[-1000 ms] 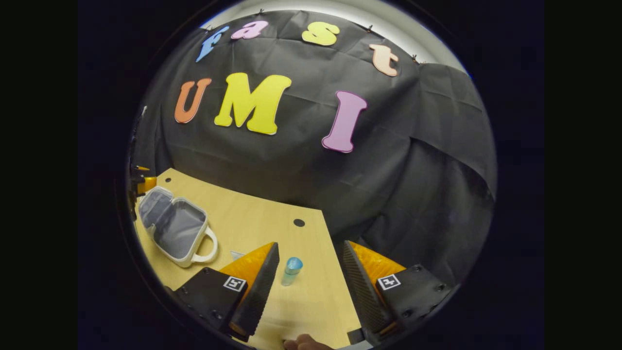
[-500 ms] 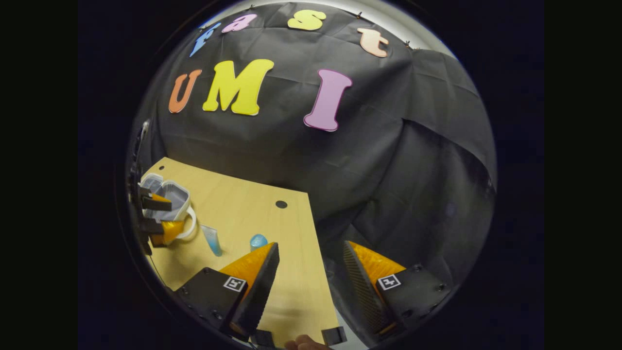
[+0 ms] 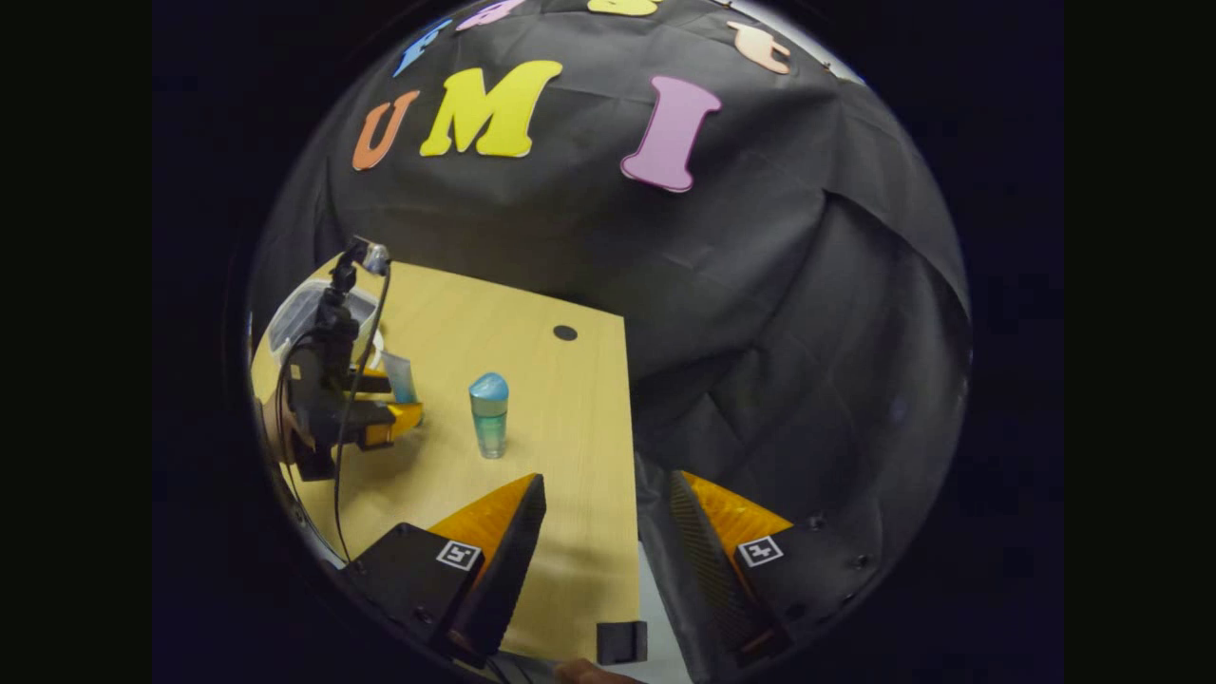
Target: First open the suitcase, pack the skin care products into it, and then close the suitcase.
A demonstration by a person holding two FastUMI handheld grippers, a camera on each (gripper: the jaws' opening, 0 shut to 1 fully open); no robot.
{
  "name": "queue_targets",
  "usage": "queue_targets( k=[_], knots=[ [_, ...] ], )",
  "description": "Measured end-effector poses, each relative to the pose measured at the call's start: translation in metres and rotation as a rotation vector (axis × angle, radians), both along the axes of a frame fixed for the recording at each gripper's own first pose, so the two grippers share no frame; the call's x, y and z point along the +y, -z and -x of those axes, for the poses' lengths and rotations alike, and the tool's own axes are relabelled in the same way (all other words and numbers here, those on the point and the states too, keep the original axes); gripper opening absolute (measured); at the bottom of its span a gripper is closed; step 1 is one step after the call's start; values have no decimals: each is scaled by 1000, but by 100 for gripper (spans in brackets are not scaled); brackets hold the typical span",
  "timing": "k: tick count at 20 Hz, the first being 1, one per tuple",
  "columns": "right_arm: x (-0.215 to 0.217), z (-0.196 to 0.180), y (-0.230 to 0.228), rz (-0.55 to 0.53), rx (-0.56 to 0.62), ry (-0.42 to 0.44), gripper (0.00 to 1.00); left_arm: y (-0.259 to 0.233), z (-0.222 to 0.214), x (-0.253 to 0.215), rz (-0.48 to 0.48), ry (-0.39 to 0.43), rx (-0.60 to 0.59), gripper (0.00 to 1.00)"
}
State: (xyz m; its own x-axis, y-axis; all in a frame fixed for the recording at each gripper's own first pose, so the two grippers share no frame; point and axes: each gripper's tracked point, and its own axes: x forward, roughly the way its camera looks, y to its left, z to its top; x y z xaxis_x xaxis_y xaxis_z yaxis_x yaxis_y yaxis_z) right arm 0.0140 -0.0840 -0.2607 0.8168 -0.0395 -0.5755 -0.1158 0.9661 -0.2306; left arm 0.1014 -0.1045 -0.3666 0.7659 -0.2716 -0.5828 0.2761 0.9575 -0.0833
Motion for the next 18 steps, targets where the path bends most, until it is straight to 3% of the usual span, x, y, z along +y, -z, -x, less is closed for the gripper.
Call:
queue_targets(
  k=[1,2,4,6,7,8,9,10,13,18],
  knots=[
    [2,-2,4,-22,10,-19,80,4,-3,0,2,-6,9,96],
    [6,-5,8,-46,16,-39,79,10,-8,-2,4,-11,11,84],
    [17,-16,17,-59,25,-82,79,15,-11,-6,3,-3,20,77],
    [28,-32,29,-59,39,-119,78,13,-15,-4,-22,-2,8,55],
    [34,-37,34,-66,46,-138,78,11,-16,1,-47,-17,4,53],
    [43,-43,38,-81,52,-158,78,7,-15,2,-50,-21,3,45],
    [54,-48,43,-108,63,-172,78,-2,-11,3,-46,-14,-6,49],
    [67,-53,49,-144,86,-194,79,-13,-9,2,-36,-5,-19,44],
    [107,-74,70,-216,117,-234,79,-56,7,14,-36,-17,-56,43],
    [143,-113,108,-220,126,-232,79,-130,37,53,-5,-119,-82,42]
  ],
)
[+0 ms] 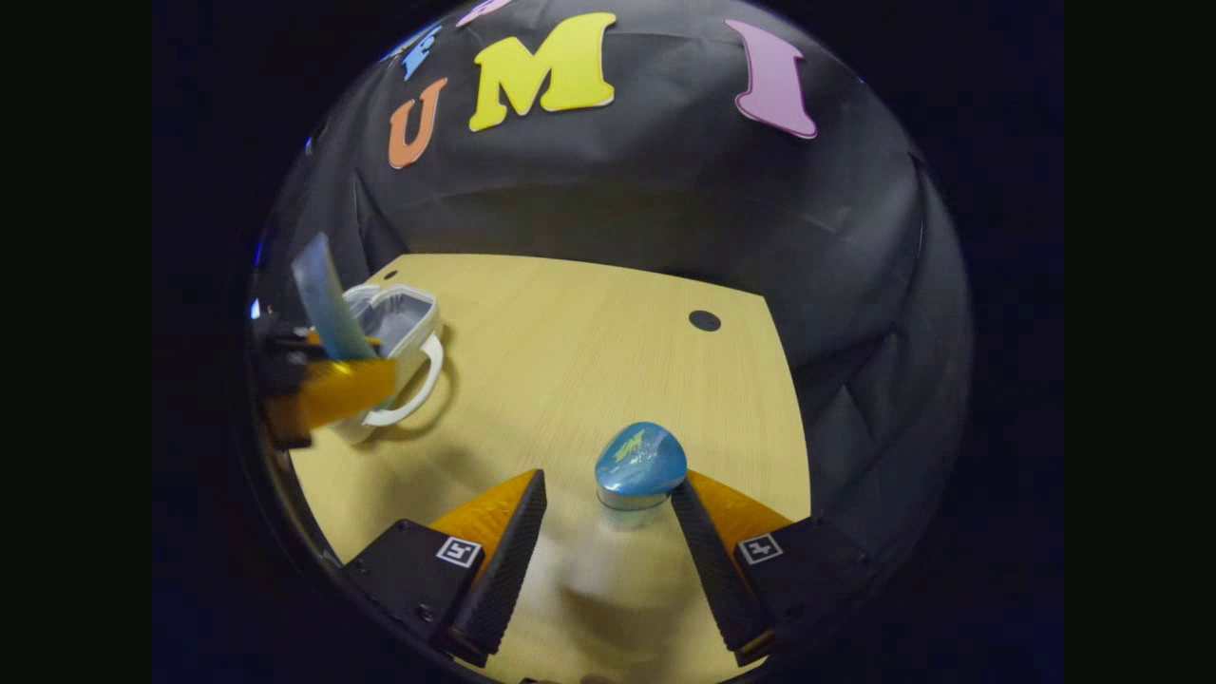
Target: First open the suitcase, pack the skin care products into it, and then close the suitcase.
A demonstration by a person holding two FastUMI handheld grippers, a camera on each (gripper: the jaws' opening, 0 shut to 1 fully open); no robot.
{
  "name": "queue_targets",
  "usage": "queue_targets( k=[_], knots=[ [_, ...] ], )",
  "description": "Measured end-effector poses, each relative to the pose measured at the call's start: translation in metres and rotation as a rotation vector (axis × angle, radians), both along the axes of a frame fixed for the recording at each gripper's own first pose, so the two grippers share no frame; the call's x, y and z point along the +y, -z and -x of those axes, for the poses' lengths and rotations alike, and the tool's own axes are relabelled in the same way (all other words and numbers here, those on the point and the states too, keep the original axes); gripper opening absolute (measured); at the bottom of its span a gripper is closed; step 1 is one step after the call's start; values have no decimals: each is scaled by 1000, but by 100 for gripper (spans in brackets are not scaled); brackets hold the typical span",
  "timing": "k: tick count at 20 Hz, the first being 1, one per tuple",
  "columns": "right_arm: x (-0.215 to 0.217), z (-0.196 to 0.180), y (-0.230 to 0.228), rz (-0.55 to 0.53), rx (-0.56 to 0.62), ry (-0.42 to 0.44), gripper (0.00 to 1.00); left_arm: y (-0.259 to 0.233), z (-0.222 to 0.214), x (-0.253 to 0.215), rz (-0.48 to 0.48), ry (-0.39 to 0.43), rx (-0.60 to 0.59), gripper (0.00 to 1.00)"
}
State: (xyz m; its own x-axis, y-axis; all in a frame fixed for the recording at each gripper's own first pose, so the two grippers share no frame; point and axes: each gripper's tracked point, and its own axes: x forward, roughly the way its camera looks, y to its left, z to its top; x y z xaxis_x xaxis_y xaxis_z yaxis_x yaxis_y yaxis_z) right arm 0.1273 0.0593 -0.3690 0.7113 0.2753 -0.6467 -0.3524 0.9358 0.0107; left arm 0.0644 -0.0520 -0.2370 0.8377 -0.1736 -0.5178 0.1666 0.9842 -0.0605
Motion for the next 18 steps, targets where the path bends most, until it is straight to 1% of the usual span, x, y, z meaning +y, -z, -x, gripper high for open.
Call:
queue_targets(
  k=[1,2,5,6,7,8,9,10,11,12,13,14,15,18],
  knots=[
    [2,-6,7,-3,-5,9,78,-17,6,8,6,-21,-14,43],
    [4,-12,12,-5,-3,20,69,-35,9,18,8,-40,-33,43],
    [2,-24,30,-12,15,61,69,-75,20,56,-28,-75,-77,42],
    [1,-28,34,-12,16,79,62,-88,22,70,-40,-88,-88,42],
    [-2,-30,39,-2,17,99,59,-96,25,83,-55,-110,-99,42],
    [-2,-33,36,-8,13,115,51,-104,28,97,-63,-129,-108,42],
    [0,-33,39,3,18,117,43,-112,32,110,-66,-142,-118,42],
    [0,-30,39,11,17,119,40,-121,36,121,-69,-157,-128,42],
    [2,-24,39,8,27,119,39,-128,38,133,-71,-169,-131,42],
    [4,-18,38,-1,38,121,38,-132,35,143,-77,-180,-143,47],
    [6,-12,33,-1,36,126,38,-132,32,154,-79,-185,-151,42],
    [8,-4,28,4,31,128,36,-133,28,166,-89,-194,-158,47],
    [12,5,22,-1,29,131,36,-128,24,178,-99,-201,-154,42],
    [27,34,3,-14,26,130,37,-89,16,210,-134,-212,-85,42]
  ],
)
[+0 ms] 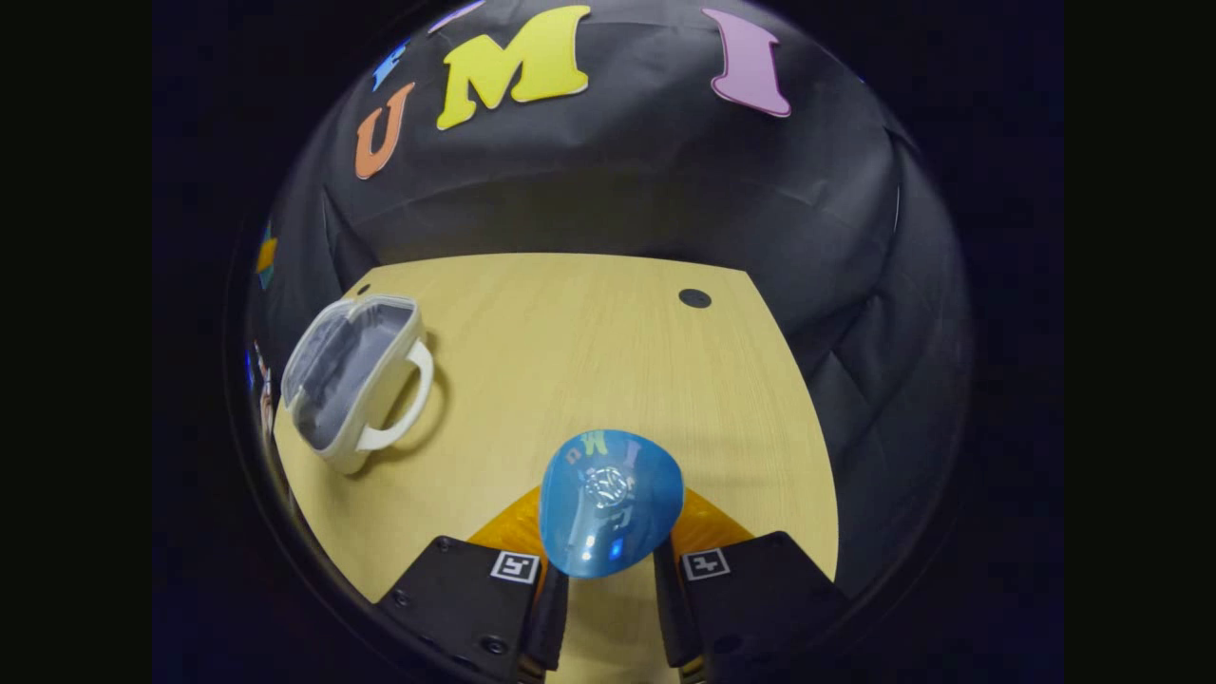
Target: First open the suitcase, pack the skin care products into it, and then close the suitcase.
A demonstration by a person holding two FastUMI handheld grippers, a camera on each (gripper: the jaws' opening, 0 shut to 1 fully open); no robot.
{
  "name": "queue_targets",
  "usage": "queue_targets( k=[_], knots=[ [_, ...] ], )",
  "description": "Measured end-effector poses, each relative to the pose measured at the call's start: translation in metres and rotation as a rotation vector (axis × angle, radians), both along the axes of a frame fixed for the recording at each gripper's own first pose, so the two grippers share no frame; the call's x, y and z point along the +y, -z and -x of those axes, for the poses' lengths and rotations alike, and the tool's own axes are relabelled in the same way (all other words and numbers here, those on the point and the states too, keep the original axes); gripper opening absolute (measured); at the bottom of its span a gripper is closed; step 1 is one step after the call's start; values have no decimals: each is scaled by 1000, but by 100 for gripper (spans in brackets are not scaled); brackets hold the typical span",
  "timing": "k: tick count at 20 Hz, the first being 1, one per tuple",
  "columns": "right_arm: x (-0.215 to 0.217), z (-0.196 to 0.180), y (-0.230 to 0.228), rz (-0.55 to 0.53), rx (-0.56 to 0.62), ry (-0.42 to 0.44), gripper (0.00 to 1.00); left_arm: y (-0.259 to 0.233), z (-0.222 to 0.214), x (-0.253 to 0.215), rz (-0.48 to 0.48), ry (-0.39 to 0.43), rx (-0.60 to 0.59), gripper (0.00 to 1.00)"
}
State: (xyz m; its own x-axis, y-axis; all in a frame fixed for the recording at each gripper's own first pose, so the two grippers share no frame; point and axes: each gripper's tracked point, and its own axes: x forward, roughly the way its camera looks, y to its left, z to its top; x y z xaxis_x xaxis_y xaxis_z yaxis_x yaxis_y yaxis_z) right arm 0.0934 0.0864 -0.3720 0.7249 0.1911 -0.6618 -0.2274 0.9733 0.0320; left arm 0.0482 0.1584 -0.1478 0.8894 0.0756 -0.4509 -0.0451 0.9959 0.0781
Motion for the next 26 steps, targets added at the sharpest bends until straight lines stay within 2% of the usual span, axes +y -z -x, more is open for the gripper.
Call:
queue_targets(
  k=[3,6,10,12,14,16,17,18,23,26],
  knots=[
    [15,22,-15,-40,1,15,37,66,-6,22,24,-3,121,42],
    [13,35,-25,9,-16,44,37,139,-2,27,64,0,273,43],
    [7,57,-40,21,-9,108,37,190,7,27,88,23,388,43],
    [5,69,-49,23,-12,136,37,211,15,28,102,3,450,42],
    [6,78,-53,17,-12,166,37,221,17,26,124,-4,492,42],
    [9,85,-55,4,-10,186,37,222,14,26,94,4,509,43],
    [11,87,-55,8,-10,186,37,225,13,26,71,12,535,48],
    [14,89,-55,18,-10,178,37,223,11,26,55,10,549,43],
    [23,90,-57,19,-9,154,37,226,5,26,20,-42,659,43],
    [27,88,-61,38,-22,132,37,230,0,26,25,-51,686,42]
  ],
)
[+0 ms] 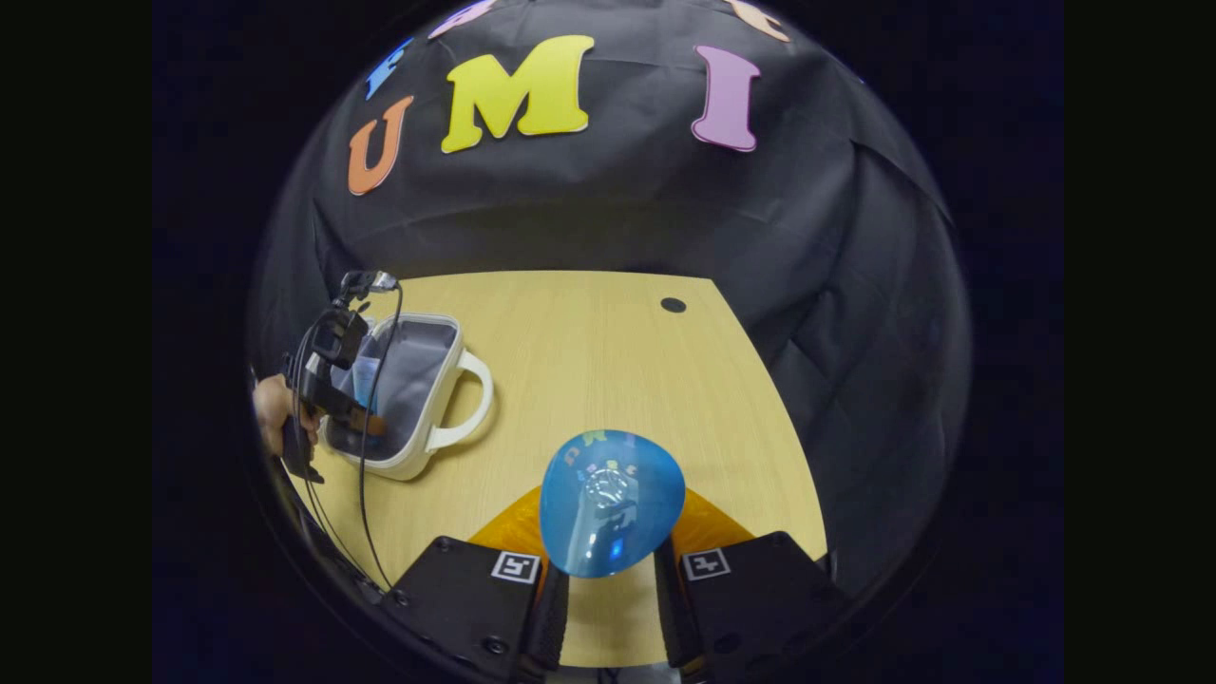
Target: First open the suitcase, pack the skin care products into it, and then close the suitcase.
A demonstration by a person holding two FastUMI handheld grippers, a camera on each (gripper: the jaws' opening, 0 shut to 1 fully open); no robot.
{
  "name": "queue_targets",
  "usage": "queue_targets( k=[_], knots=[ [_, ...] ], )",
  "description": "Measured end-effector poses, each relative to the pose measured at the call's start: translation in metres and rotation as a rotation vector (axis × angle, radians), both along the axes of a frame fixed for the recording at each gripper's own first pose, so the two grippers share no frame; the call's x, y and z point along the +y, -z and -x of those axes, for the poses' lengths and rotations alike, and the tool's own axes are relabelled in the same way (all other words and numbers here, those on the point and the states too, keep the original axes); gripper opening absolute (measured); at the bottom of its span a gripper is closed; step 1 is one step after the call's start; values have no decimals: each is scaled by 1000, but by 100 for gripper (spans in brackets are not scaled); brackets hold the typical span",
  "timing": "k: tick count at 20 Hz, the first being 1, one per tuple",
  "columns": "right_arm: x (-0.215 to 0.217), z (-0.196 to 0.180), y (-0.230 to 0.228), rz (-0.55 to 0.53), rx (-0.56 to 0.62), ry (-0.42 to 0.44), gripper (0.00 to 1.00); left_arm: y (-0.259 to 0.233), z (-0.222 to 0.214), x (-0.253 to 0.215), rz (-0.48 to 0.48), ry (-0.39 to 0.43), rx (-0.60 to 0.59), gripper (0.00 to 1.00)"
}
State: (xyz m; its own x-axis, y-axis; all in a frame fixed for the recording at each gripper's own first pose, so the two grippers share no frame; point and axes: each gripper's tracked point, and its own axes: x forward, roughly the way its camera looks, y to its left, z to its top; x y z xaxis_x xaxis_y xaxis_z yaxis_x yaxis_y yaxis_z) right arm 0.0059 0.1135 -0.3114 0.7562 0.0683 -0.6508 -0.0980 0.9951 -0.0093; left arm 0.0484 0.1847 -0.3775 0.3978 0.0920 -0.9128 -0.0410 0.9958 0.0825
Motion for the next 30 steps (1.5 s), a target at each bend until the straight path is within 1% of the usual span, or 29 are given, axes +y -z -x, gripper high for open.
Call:
queue_targets(
  k=[1,2,3,4,5,6,7,8,9,10,11,12,13,14,16,18,20,23,26,28,30],
  knots=[
    [6,-5,-1,-5,-1,-8,37,2,4,-1,17,-12,30,43],
    [13,-10,-3,-15,1,-15,37,3,0,0,32,-28,13,51],
    [17,-13,-3,-23,3,-19,37,3,4,0,52,-42,32,44],
    [21,-16,-5,-28,1,-21,38,3,2,0,65,-46,22,53],
    [26,-19,-6,-31,-1,-30,37,2,2,0,71,-49,21,55],
    [32,-22,-8,-33,-2,-42,37,1,3,2,72,-57,20,47],
    [41,-26,-10,-38,-4,-58,37,-4,8,-4,105,-65,13,48],
    [50,-29,-13,-46,-4,-77,37,-18,9,-14,153,-59,-28,56],
    [63,-33,-18,-62,-8,-98,37,-35,3,-29,223,-32,-119,70],
    [76,-39,-24,-72,-16,-117,36,-55,1,-35,250,-8,-199,71],
    [89,-46,-27,-80,-20,-131,37,-75,2,-37,260,6,-273,75],
    [104,-51,-30,-97,-23,-149,37,-94,4,-31,249,10,-340,91],
    [122,-56,-32,-116,-23,-168,37,-113,7,-23,235,8,-400,93],
    [139,-62,-33,-131,-20,-187,37,-128,19,-16,219,5,-451,93],
    [176,-71,-32,-157,-4,-222,37,-169,35,13,172,1,-552,94],
    [215,-72,-22,-173,32,-263,38,-215,53,46,95,10,-669,94],
    [252,-69,-7,-169,71,-314,38,-254,67,67,29,38,-780,94],
    [294,-58,32,-133,155,-358,38,-295,78,74,-11,65,-917,94],
    [309,-49,62,-98,220,-361,37,-316,90,85,-15,71,-966,94],
    [312,-48,78,-85,255,-340,38,-322,94,89,-29,74,-982,94],
    [317,-48,79,-102,265,-325,37,-318,99,96,-53,74,-980,94]
  ],
)
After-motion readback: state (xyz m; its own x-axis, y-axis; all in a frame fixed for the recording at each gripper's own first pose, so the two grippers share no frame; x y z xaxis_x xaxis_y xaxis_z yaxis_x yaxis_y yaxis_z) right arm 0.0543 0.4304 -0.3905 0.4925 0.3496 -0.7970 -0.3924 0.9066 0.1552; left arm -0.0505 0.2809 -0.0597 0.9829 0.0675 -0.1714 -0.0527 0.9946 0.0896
